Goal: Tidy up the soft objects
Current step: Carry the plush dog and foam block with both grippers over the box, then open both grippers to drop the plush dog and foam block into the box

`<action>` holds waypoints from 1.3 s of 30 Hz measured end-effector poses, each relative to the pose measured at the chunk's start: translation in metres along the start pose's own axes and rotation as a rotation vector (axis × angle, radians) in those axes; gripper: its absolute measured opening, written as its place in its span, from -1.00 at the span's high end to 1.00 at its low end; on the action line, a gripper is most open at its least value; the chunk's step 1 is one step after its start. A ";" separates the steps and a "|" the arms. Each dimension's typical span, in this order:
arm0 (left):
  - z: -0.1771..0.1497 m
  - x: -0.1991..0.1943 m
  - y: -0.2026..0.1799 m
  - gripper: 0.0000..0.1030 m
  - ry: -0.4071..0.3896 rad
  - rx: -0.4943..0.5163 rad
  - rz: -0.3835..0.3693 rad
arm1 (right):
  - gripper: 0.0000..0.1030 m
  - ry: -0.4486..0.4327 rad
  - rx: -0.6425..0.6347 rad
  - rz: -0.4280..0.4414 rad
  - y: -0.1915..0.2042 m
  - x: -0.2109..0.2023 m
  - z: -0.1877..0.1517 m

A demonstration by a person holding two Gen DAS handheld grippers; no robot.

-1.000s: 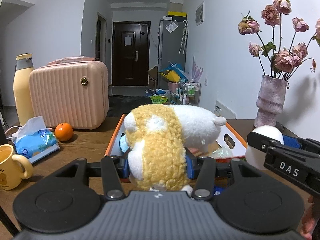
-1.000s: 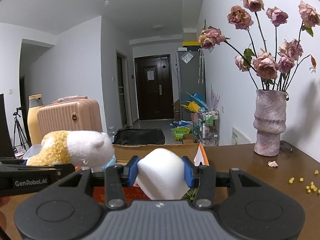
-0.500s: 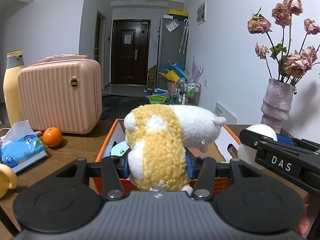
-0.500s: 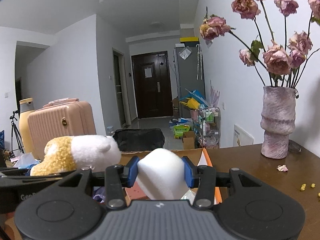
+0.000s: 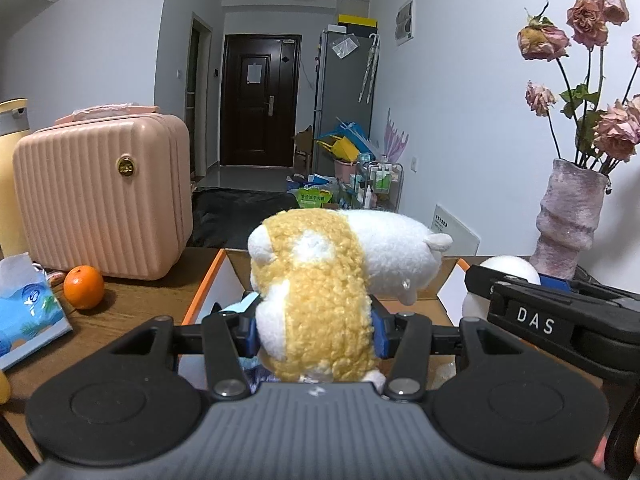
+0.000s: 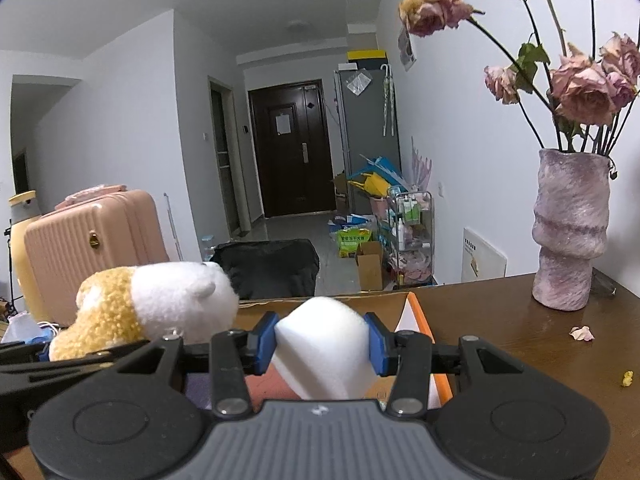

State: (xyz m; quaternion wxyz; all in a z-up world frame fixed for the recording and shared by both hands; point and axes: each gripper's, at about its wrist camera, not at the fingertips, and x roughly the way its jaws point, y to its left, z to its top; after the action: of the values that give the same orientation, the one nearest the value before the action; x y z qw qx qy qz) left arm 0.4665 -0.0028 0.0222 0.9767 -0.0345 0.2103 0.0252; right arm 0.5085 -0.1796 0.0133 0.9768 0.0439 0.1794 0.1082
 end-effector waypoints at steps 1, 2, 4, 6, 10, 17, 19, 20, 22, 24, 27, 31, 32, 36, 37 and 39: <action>0.001 0.004 0.000 0.02 -0.001 0.001 0.000 | 0.13 0.004 -0.002 -0.003 0.000 0.004 0.001; 0.003 0.007 -0.001 0.02 -0.001 0.001 -0.001 | 0.13 0.008 -0.004 -0.006 0.000 0.007 0.002; 0.005 0.014 -0.001 0.02 0.001 0.004 -0.002 | 0.13 0.017 -0.005 -0.012 -0.001 0.014 0.003; 0.007 0.022 -0.002 0.02 0.003 0.010 -0.002 | 0.13 0.026 -0.009 -0.018 -0.001 0.020 0.004; 0.009 0.034 -0.002 0.02 0.008 0.015 0.001 | 0.13 0.044 -0.016 -0.031 -0.001 0.031 0.006; 0.013 0.052 0.000 0.02 0.019 0.021 0.006 | 0.13 0.075 -0.024 -0.044 -0.001 0.047 0.006; 0.012 0.056 0.000 0.02 0.023 0.025 0.008 | 0.13 0.086 -0.028 -0.047 -0.001 0.051 0.005; 0.012 0.058 0.001 0.02 0.025 0.027 0.010 | 0.13 0.091 -0.030 -0.048 -0.001 0.053 0.005; 0.012 0.059 0.002 0.02 0.026 0.030 0.015 | 0.13 0.098 -0.033 -0.048 0.000 0.055 0.003; 0.012 0.061 0.003 0.02 0.025 0.031 0.020 | 0.12 0.105 -0.038 -0.051 0.000 0.057 0.002; 0.011 0.062 0.004 0.02 0.029 0.028 0.025 | 0.12 0.106 -0.035 -0.052 -0.001 0.056 0.003; 0.010 0.063 0.004 0.02 0.034 0.032 0.026 | 0.11 0.111 -0.038 -0.050 -0.002 0.058 0.002; 0.010 0.062 0.004 0.02 0.033 0.032 0.026 | 0.11 0.113 -0.040 -0.049 -0.002 0.058 0.002; 0.010 0.062 0.004 0.01 0.032 0.030 0.028 | 0.05 0.123 -0.047 -0.047 -0.002 0.060 0.002; 0.010 0.062 0.004 0.00 0.033 0.030 0.028 | 0.02 0.126 -0.049 -0.049 -0.002 0.060 0.002; 0.010 0.062 0.005 -0.11 0.033 0.031 0.036 | -0.09 0.128 -0.050 -0.056 -0.003 0.061 0.003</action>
State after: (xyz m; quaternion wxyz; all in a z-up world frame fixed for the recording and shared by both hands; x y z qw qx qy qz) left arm 0.5271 0.0047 0.0052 0.9729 -0.0160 0.2274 0.0390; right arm 0.5655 -0.1686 -0.0053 0.9668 0.0073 0.2397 0.0880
